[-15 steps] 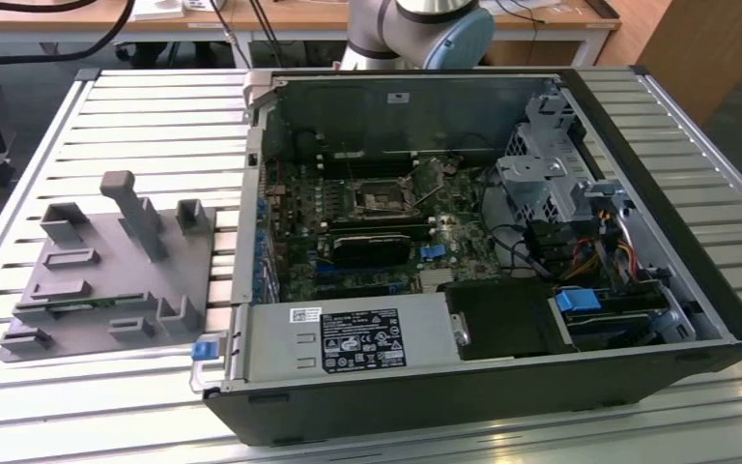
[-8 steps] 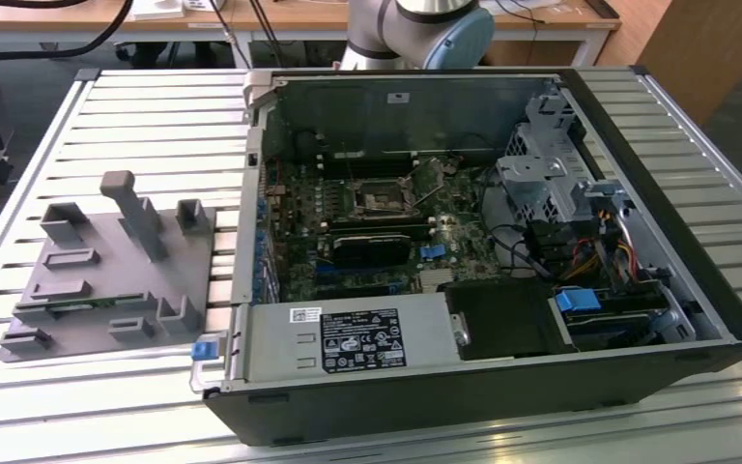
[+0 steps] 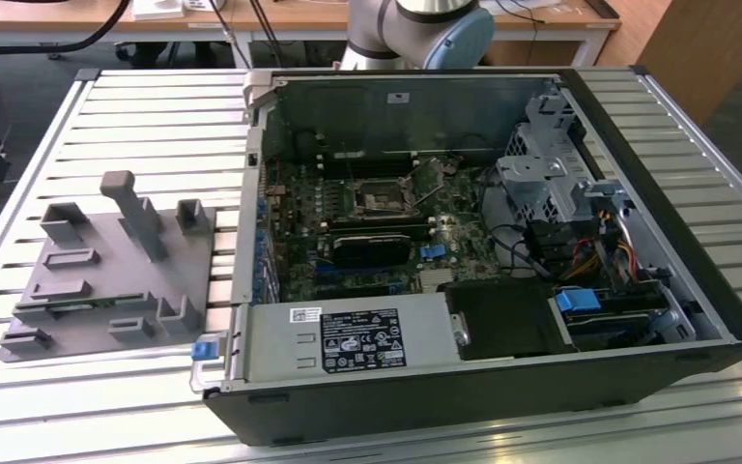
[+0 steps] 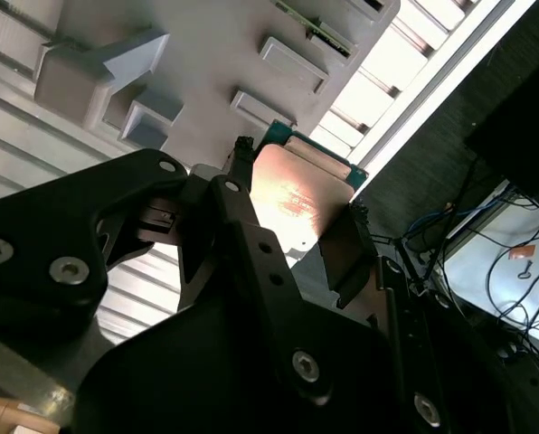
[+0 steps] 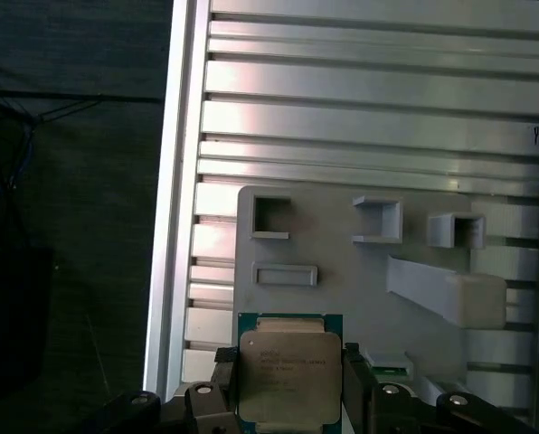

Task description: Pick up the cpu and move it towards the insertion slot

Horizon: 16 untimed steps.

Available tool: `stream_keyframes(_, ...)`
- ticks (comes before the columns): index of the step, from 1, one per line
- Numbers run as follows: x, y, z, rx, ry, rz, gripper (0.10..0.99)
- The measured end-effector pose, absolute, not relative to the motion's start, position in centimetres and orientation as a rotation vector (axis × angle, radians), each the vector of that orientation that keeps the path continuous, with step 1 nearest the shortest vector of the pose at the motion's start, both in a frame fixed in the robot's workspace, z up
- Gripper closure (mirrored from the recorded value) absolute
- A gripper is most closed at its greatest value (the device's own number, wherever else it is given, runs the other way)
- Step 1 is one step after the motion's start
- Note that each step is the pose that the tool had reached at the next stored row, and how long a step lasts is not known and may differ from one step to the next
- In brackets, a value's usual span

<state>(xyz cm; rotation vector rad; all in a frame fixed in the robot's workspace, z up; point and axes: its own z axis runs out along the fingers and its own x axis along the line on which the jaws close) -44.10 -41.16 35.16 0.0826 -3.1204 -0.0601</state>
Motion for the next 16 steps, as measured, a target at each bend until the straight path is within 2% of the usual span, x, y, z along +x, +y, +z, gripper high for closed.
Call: stream_keyframes(16, -43.19, -41.16, 35.45, 0.082, -3.12, -0.06, 0.545)
